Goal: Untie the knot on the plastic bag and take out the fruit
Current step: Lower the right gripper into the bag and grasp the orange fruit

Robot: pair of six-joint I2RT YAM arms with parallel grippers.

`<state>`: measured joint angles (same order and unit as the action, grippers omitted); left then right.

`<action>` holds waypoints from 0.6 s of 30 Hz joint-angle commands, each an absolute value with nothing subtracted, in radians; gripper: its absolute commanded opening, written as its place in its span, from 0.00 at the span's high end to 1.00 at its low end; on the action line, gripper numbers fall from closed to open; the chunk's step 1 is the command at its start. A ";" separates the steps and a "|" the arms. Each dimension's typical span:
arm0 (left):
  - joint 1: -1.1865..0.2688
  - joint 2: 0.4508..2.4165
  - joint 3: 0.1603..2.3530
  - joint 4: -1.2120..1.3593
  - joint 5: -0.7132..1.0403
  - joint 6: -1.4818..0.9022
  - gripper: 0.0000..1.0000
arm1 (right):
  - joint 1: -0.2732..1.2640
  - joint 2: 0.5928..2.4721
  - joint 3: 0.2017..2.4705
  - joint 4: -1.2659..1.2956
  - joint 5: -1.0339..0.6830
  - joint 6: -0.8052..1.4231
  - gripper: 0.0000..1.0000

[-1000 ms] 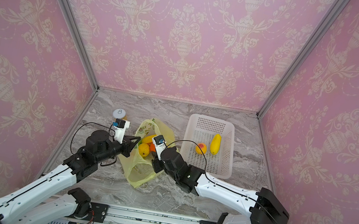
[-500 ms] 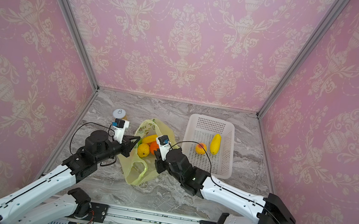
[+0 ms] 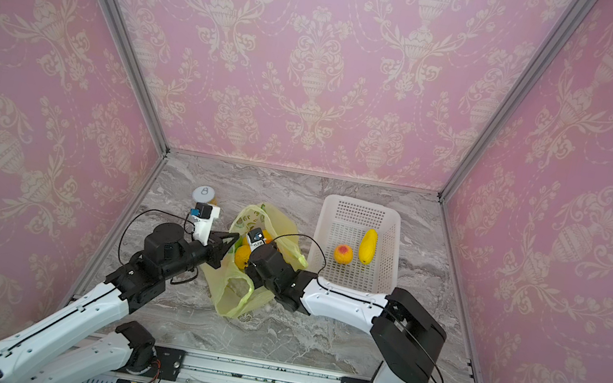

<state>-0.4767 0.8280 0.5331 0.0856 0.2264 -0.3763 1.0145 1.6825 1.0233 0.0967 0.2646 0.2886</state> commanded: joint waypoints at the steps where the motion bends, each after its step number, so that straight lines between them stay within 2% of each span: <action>1: -0.483 0.819 0.525 0.088 0.221 -0.378 0.98 | 0.986 1.730 1.071 0.039 0.311 0.329 0.63; 11: -0.483 0.824 0.525 0.091 0.225 -0.380 0.98 | 0.941 1.845 1.164 -0.024 0.394 0.327 0.35; 18: -0.483 0.815 0.523 0.087 0.216 -0.377 0.98 | 0.927 1.971 1.315 -0.133 0.476 0.318 0.14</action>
<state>-0.4767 0.8280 0.5331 0.0856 0.2264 -0.3759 0.9371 1.9301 1.2644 -0.0532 0.4107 0.3164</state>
